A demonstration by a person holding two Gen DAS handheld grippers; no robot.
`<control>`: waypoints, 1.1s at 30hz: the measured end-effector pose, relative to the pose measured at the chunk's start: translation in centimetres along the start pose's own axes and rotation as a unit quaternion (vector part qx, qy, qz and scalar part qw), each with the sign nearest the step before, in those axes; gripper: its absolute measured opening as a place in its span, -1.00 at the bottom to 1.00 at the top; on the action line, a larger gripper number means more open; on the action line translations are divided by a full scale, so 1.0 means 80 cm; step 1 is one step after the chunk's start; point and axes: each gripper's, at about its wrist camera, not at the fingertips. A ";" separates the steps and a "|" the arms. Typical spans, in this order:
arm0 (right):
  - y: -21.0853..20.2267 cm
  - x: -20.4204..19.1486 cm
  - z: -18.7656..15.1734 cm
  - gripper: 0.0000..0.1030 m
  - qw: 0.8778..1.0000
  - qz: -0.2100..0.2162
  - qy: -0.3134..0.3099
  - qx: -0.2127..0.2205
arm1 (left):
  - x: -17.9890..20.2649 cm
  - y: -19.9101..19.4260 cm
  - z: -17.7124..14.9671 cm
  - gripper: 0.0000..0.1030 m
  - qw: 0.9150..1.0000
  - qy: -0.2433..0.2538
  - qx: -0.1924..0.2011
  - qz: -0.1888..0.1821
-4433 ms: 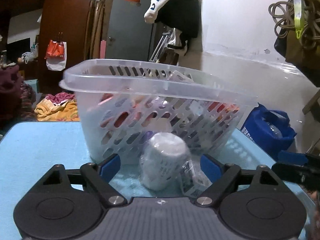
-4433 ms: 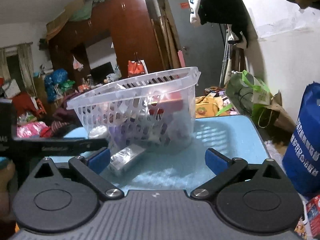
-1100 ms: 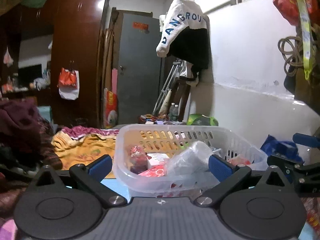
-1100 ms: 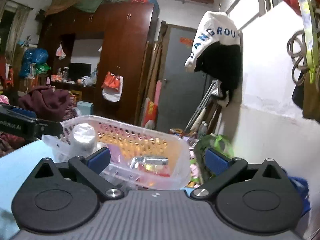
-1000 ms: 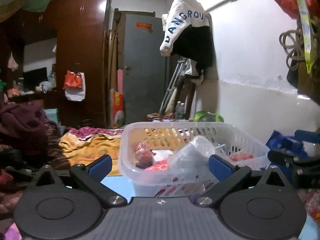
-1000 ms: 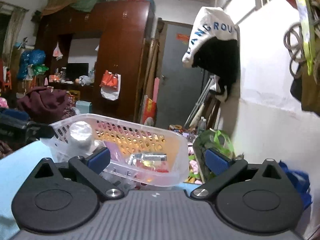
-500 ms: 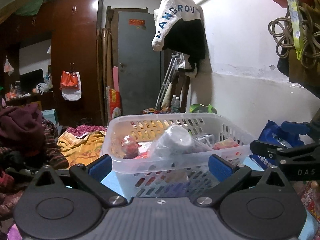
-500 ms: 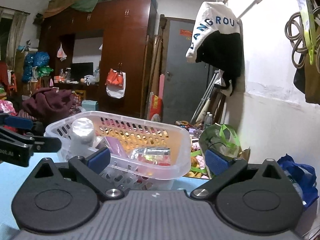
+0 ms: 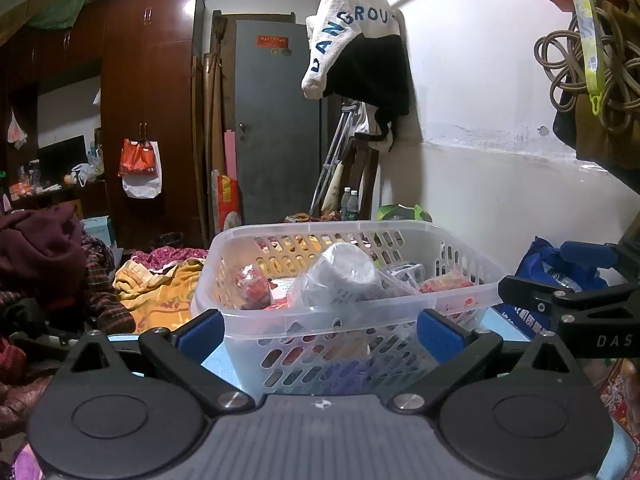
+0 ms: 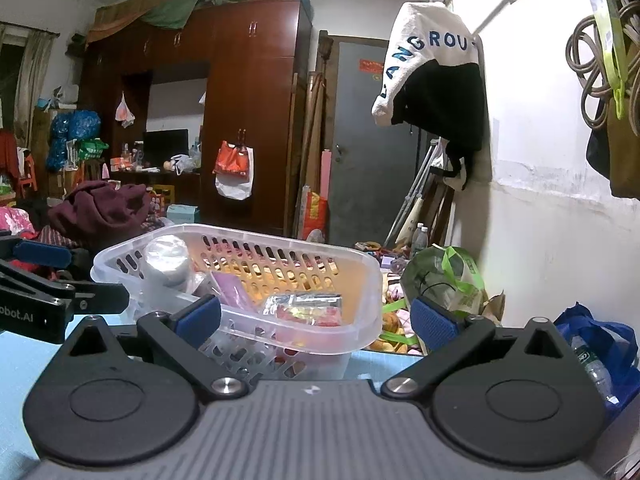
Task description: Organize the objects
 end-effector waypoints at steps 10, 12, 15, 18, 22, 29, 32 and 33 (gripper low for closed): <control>-0.001 0.003 -0.003 1.00 1.000 0.006 0.010 0.000 | 0.001 0.002 -0.002 1.00 1.000 -0.002 -0.002 -0.001; -0.001 0.004 -0.004 1.00 1.000 0.008 0.013 -0.001 | 0.002 0.002 -0.003 1.00 1.000 -0.001 -0.001 -0.002; -0.001 0.005 -0.005 1.00 1.000 0.008 0.015 -0.002 | 0.004 0.002 -0.004 1.00 1.000 -0.001 -0.001 -0.003; 0.000 0.007 -0.005 1.00 1.000 0.011 0.019 -0.004 | 0.005 0.002 -0.004 1.00 1.000 -0.001 -0.001 -0.003; 0.000 0.007 -0.005 1.00 1.000 0.013 0.020 -0.005 | 0.005 0.002 -0.005 1.00 1.000 -0.001 -0.002 -0.005; -0.001 0.006 -0.007 1.00 1.000 0.015 0.020 -0.006 | 0.007 0.002 -0.005 1.00 1.000 -0.001 -0.003 -0.006; -0.002 0.006 -0.007 1.00 1.000 0.015 0.020 -0.006 | 0.006 0.002 -0.004 1.00 1.000 -0.002 -0.003 -0.006; -0.002 0.006 -0.007 1.00 1.000 0.015 0.021 -0.005 | 0.006 0.002 -0.004 1.00 1.000 -0.002 -0.003 -0.006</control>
Point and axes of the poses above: each gripper's, at about its wrist camera, not at the fingertips, and y roughly the way its jaws point, x to its right, z to its top, and after that the axes turned 3 degrees about z, right-handed
